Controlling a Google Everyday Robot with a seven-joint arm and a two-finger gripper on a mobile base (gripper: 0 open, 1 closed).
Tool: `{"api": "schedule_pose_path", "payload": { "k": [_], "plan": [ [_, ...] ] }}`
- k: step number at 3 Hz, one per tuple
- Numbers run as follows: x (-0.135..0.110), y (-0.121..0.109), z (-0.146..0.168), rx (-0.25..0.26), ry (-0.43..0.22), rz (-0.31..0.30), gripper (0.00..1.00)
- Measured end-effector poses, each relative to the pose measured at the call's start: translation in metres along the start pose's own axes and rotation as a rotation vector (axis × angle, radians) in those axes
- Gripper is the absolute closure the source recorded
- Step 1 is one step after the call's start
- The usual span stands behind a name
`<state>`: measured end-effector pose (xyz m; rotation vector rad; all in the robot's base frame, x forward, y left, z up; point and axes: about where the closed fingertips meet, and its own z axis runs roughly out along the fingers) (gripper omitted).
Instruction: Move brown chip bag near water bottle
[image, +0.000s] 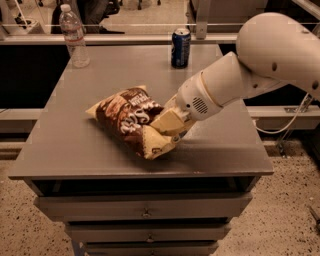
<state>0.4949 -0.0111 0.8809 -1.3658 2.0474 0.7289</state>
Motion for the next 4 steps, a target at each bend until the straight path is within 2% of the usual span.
{"api": "schedule_pose_path", "payload": {
  "k": [1,2,3,4],
  "plan": [
    [-0.012,-0.026,-0.061,0.15,-0.047,-0.028,1.0],
    [-0.012,-0.027,-0.061,0.15,-0.047,-0.028,1.0],
    [-0.029,-0.047,-0.04,0.145,-0.069,-0.059,1.0],
    [-0.06,-0.082,-0.009,0.142,-0.099,-0.105,1.0]
  ]
}}
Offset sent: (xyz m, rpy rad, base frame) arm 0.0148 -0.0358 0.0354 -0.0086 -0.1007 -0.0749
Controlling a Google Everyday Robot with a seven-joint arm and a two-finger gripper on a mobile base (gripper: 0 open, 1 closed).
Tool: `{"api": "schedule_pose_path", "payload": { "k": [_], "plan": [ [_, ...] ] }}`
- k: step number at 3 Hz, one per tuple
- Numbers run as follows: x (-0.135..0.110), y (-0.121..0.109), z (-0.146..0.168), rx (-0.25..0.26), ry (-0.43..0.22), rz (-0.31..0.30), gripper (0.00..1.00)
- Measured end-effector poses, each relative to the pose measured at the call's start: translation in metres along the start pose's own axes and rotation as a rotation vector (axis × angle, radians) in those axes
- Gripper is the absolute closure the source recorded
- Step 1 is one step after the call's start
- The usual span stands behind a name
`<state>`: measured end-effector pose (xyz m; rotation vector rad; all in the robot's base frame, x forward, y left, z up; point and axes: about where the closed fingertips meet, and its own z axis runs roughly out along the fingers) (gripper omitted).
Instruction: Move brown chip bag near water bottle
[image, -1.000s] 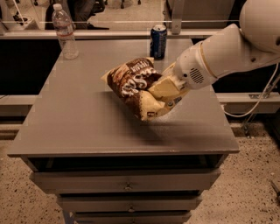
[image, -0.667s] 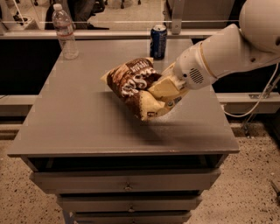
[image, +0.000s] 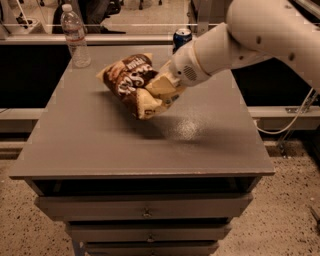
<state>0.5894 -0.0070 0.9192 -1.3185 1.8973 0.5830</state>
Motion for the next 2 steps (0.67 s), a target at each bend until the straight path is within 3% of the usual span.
{"api": "schedule_pose_path", "payload": {
  "k": [2],
  "plan": [
    [-0.03,-0.072,0.064,0.068,-0.034,-0.014,1.0]
  ]
}}
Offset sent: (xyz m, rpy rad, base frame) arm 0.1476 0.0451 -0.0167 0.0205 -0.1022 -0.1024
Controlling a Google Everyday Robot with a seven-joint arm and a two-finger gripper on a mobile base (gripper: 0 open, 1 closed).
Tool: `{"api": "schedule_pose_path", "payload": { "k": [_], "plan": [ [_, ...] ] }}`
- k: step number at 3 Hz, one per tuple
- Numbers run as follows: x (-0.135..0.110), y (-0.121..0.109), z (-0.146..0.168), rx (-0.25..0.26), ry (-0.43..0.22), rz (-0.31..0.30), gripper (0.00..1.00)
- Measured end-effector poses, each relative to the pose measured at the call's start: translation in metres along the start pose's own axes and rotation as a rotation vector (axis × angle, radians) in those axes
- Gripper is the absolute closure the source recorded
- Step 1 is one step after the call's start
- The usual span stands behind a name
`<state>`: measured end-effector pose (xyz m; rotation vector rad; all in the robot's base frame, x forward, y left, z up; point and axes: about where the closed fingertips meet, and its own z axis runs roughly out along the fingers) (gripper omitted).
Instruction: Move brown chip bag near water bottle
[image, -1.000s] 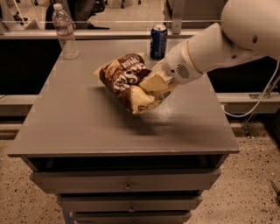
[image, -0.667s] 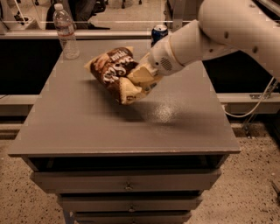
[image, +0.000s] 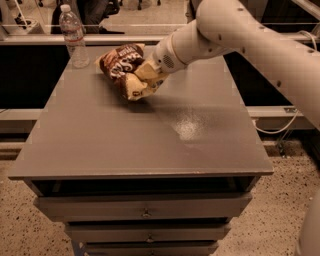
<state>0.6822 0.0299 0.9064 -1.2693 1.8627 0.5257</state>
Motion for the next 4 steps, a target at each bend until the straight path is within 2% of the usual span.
{"api": "schedule_pose_path", "payload": {
  "k": [2,3,4],
  "plan": [
    [-0.016,-0.06,0.033,0.082,-0.022,0.024,1.0],
    [-0.027,-0.081,0.043,0.113,-0.038,0.032,1.0],
    [-0.037,-0.093,0.054,0.126,-0.057,0.042,1.0]
  ]
}}
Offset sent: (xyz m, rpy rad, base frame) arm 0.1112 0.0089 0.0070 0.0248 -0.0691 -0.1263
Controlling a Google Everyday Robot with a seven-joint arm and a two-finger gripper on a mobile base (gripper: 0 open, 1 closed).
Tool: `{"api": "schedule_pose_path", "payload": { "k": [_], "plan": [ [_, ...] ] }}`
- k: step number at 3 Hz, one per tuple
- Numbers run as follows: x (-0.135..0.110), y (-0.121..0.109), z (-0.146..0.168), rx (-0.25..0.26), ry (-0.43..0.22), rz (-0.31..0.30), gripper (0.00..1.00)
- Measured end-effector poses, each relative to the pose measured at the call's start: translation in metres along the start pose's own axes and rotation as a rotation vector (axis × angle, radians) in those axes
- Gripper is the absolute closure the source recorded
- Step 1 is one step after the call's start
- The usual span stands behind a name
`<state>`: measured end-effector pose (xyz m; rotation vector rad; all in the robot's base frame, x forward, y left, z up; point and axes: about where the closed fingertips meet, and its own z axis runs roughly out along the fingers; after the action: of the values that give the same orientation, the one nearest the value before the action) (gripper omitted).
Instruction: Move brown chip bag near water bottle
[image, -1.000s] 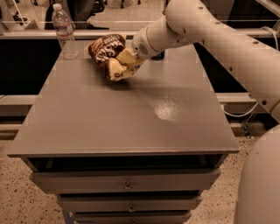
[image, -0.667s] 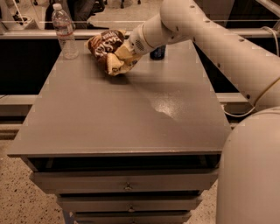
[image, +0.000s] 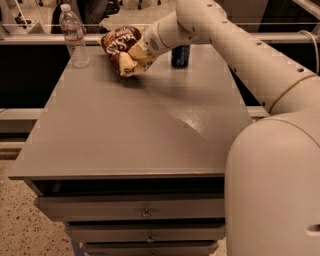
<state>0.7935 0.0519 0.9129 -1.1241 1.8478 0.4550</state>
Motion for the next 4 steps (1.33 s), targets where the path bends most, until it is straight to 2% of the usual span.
{"api": "schedule_pose_path", "payload": {
  "k": [3,4],
  "plan": [
    [-0.018,0.008,0.039,-0.049,-0.034,0.018,1.0],
    [-0.019,0.009,0.046,-0.057,-0.027,0.025,0.89]
  ]
}}
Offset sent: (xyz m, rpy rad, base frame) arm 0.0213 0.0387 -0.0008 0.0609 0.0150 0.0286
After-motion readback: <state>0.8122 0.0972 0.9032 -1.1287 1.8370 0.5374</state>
